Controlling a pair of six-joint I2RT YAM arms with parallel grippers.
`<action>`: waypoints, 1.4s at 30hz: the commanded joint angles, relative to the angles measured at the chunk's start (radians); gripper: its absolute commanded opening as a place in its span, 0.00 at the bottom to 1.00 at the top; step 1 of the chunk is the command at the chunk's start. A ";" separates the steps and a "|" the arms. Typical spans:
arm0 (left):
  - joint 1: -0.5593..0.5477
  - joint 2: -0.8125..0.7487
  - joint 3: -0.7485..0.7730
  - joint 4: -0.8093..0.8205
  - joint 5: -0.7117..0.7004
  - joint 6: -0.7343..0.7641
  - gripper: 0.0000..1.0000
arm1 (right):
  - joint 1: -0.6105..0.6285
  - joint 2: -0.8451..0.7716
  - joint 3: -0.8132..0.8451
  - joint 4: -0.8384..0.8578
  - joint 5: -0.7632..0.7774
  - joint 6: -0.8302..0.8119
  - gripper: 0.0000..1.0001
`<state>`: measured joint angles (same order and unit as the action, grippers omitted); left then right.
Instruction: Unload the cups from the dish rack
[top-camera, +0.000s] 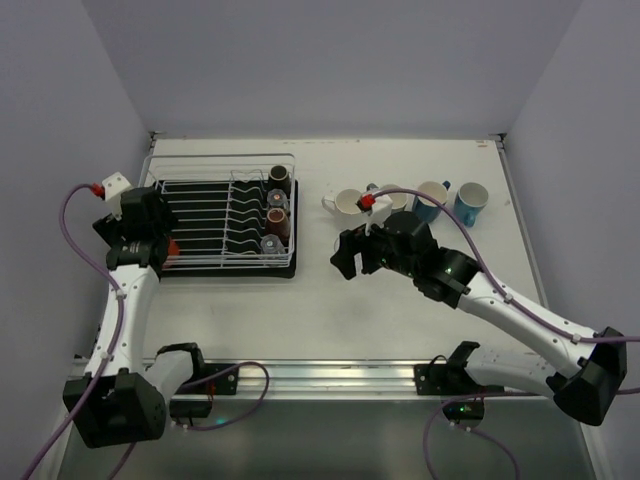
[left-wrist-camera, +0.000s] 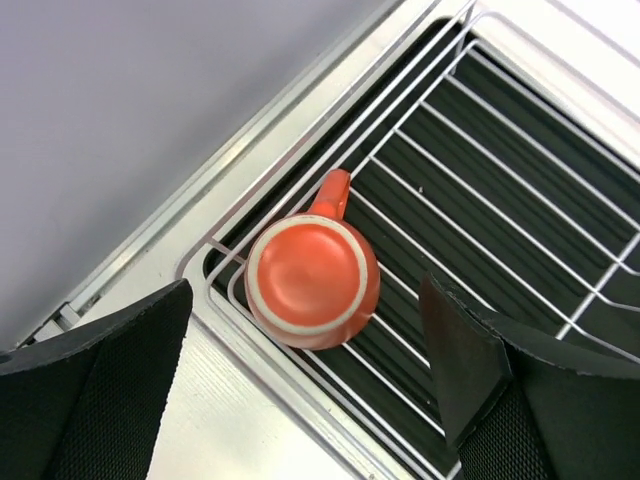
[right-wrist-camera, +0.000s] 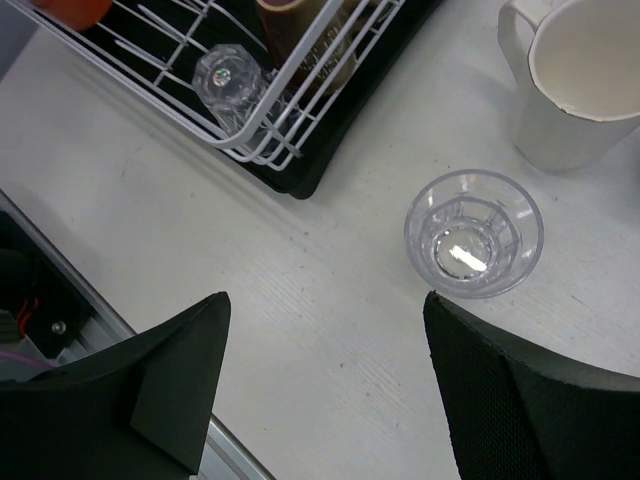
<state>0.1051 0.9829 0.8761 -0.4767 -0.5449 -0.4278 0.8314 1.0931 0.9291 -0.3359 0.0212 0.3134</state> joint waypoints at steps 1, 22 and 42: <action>0.050 0.069 0.038 0.049 0.103 -0.012 0.96 | 0.006 -0.044 -0.006 0.074 -0.015 0.015 0.80; 0.105 0.254 -0.008 0.110 0.180 -0.003 0.88 | 0.006 -0.033 -0.006 0.078 -0.038 0.013 0.80; 0.102 0.151 0.035 0.139 0.473 -0.026 0.00 | 0.006 -0.068 0.002 0.127 -0.069 0.065 0.80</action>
<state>0.2028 1.2022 0.8711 -0.3912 -0.1856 -0.4297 0.8322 1.0588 0.9245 -0.2890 -0.0231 0.3386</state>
